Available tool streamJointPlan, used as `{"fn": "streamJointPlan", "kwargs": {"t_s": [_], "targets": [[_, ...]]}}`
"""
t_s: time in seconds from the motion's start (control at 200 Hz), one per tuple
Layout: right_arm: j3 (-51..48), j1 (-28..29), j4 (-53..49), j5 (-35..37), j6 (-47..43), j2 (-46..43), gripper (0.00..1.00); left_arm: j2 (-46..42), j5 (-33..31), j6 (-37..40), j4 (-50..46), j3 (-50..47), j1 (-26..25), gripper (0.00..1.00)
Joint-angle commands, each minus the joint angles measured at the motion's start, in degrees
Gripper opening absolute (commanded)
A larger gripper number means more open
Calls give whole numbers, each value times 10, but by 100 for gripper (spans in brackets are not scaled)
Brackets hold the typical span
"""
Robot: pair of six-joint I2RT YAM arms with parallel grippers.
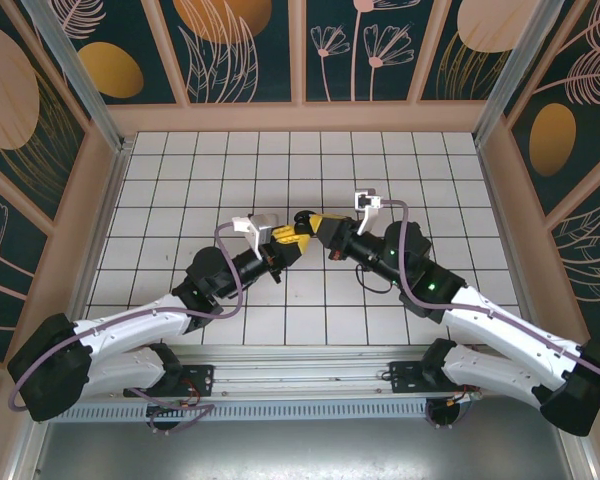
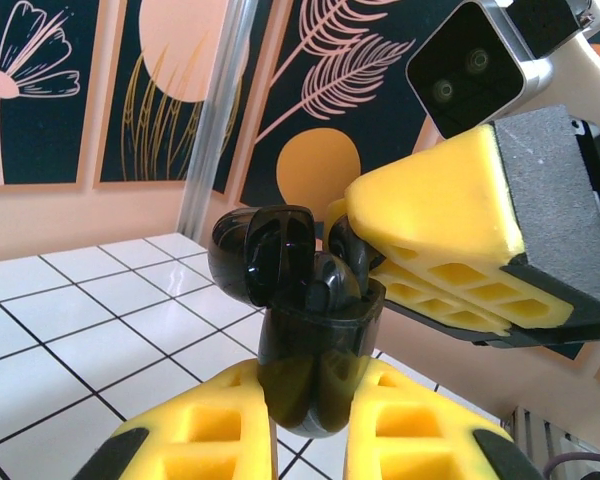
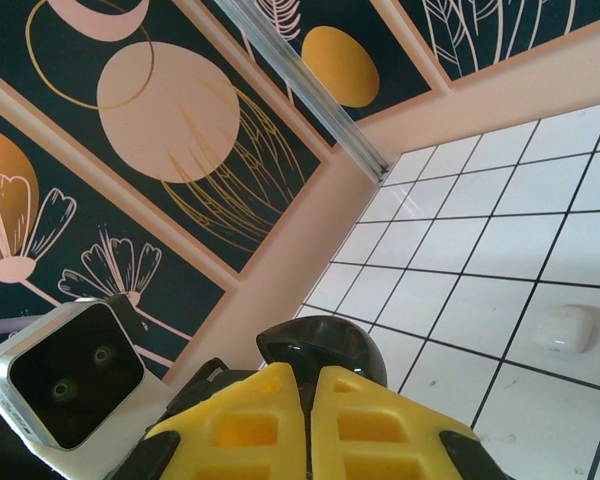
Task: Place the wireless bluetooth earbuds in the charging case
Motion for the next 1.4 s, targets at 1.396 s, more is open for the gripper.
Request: {"fn": "streamJointPlan", "kwargs": {"t_s": [1.396], "targets": [[151,-154,-198,-198,13,31,47,-46,56,55,-21,19,-2,3]]}}
